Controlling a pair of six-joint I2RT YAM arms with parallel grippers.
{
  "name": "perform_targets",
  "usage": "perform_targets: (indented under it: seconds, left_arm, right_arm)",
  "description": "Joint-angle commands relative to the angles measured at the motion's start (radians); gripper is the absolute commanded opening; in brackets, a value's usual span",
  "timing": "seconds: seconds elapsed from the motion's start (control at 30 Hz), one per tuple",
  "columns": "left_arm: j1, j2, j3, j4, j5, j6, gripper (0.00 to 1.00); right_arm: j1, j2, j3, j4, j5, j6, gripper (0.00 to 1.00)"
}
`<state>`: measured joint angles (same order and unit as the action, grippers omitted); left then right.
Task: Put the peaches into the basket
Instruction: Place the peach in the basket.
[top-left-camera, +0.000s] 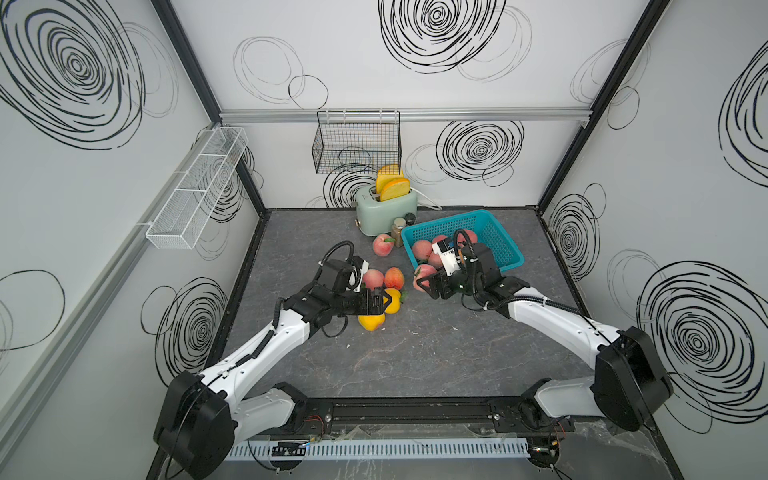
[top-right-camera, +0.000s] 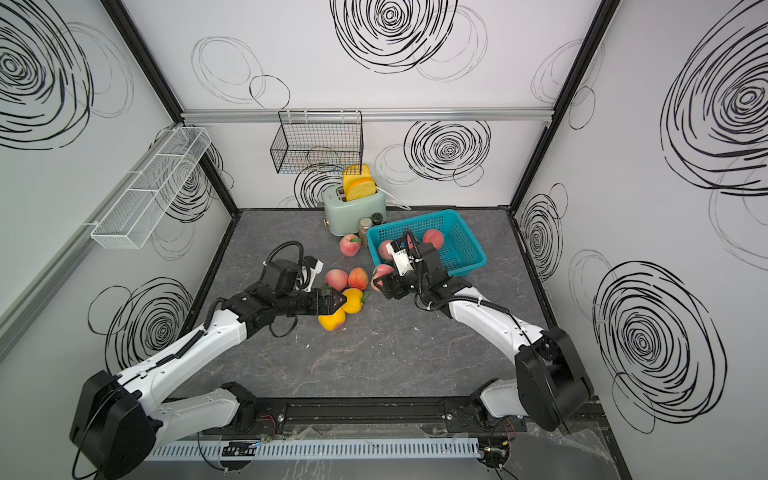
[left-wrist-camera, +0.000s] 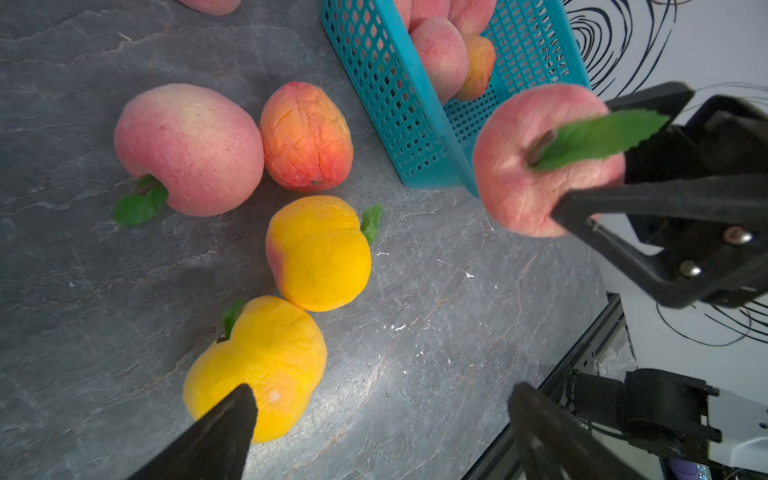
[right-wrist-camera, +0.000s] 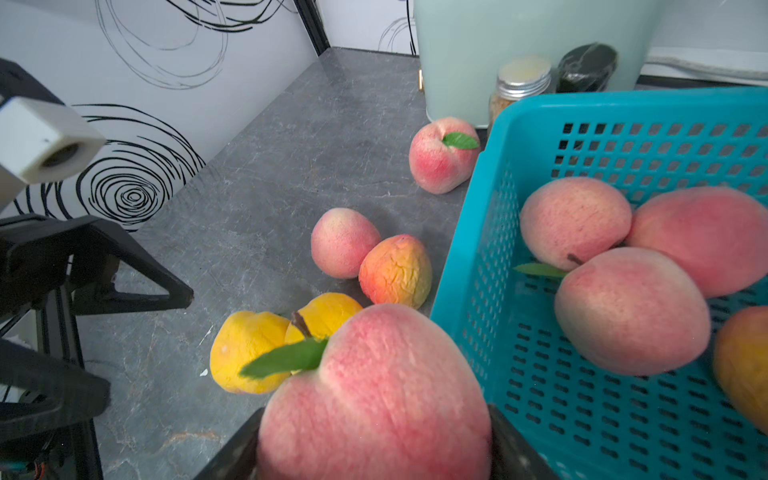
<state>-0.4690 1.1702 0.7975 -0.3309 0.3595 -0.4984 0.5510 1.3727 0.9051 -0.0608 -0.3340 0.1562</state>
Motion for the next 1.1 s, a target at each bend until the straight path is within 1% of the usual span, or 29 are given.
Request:
perform_targets:
  seconds: [0.0, 0.27, 0.47, 0.77, 0.8, 1.07]
  left_arm:
    - [0.006, 0.026, 0.037, 0.048, 0.015, 0.026, 0.98]
    - [0.007, 0.096, 0.079, 0.105, 0.054, 0.037, 0.98]
    - [-0.002, 0.154, 0.121, 0.122, 0.062, 0.052, 0.98]
    - [-0.031, 0.204, 0.179, 0.122, 0.034, 0.067, 0.98]
    - [-0.035, 0.209, 0.185, 0.121, 0.032, 0.094, 0.98]
    - [-0.061, 0.236, 0.222, 0.112, 0.011, 0.113, 0.98]
  right_arm:
    - [-0.026, 0.015, 0.032, -0.022, -0.033, -0.029, 0.74]
    - [-0.118, 0.031, 0.068, -0.021, -0.041, -0.044, 0.74]
    - [-0.191, 0.09, 0.106, -0.034, -0.044, -0.054, 0.74]
    - [-0.222, 0.165, 0.156, -0.058, -0.006, -0.085, 0.74]
    - [-0.226, 0.171, 0.16, -0.058, -0.001, -0.087, 0.74]
    - [-0.235, 0.208, 0.175, -0.064, 0.011, -0.095, 0.74]
